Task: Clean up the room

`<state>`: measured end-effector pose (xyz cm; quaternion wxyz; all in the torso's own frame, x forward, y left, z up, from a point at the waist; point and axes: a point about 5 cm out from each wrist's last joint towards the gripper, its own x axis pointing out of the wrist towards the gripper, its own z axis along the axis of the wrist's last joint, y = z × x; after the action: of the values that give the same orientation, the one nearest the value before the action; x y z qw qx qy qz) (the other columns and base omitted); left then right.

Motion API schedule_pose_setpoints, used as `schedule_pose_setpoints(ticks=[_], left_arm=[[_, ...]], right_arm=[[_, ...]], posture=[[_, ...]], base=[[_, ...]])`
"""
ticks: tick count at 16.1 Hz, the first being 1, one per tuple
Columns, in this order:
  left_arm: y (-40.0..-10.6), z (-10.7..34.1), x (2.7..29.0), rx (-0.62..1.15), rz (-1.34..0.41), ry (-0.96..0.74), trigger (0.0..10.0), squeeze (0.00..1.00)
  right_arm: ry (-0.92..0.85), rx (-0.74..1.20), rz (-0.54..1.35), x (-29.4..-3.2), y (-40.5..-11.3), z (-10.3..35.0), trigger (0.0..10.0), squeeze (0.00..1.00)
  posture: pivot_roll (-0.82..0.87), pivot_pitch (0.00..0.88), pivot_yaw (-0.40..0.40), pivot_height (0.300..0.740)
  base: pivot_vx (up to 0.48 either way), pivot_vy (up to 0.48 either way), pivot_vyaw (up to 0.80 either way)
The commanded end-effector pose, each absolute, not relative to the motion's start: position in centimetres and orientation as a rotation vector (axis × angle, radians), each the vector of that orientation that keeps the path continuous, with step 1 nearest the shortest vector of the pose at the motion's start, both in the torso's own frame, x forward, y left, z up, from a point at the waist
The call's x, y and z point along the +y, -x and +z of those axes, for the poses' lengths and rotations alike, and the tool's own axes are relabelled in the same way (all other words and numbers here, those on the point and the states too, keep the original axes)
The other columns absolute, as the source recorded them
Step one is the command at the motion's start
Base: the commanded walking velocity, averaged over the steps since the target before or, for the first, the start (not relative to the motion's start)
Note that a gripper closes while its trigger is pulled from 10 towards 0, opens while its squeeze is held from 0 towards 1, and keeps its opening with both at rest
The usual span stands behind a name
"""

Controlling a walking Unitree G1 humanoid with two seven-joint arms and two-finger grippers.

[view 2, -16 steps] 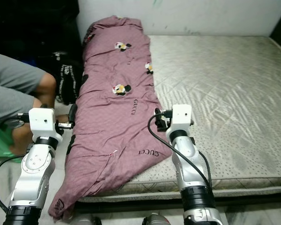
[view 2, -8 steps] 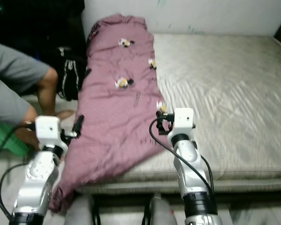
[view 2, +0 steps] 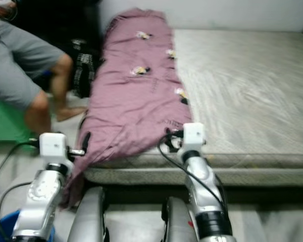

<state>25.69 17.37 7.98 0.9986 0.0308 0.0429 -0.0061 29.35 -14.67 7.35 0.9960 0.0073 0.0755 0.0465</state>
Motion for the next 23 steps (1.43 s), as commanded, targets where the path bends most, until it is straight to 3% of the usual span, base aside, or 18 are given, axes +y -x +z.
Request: schedule_pose_setpoints(ticks=[1, 10, 11, 15, 23], left_arm=[[-26.1, 8.8, 16.9, 0.051, -0.022, -0.064, 10.0, 0.00], [-26.1, 8.8, 16.9, 0.051, -0.022, -0.064, 10.0, 0.00], [-26.0, 9.3, 16.7, 0.043, -0.035, -0.054, 10.0, 0.00], [-25.8, 9.9, 16.2, 0.024, -0.092, -0.023, 10.0, 0.00], [-25.7, 10.1, 16.0, 0.025, -0.112, -0.007, 10.0, 0.00]], right_arm=[[-0.003, 0.121, 0.087, -15.1, -29.7, 8.2, 10.0, 0.00], [-0.003, 0.121, 0.087, -15.1, -29.7, 8.2, 10.0, 0.00], [-0.012, 0.126, 0.083, -14.8, -29.7, 8.1, 10.0, 0.00], [-0.015, 0.144, 0.093, -14.4, -29.5, 7.9, 10.0, 0.00], [0.004, 0.147, 0.100, -14.4, -29.7, 7.9, 10.0, 0.00]], posture=[[-0.04, 0.001, -0.019, 0.601], [-0.04, 0.001, -0.019, 0.601], [-0.03, 0.067, -0.041, 0.601], [-0.03, 0.064, -0.041, 0.601], [-0.02, 0.054, -0.045, 0.601]], base=[[0.000, 0.000, 0.00], [0.000, 0.000, 0.00], [0.000, 0.000, 0.00], [0.000, 0.000, 0.00], [0.408, 0.000, 0.00]])
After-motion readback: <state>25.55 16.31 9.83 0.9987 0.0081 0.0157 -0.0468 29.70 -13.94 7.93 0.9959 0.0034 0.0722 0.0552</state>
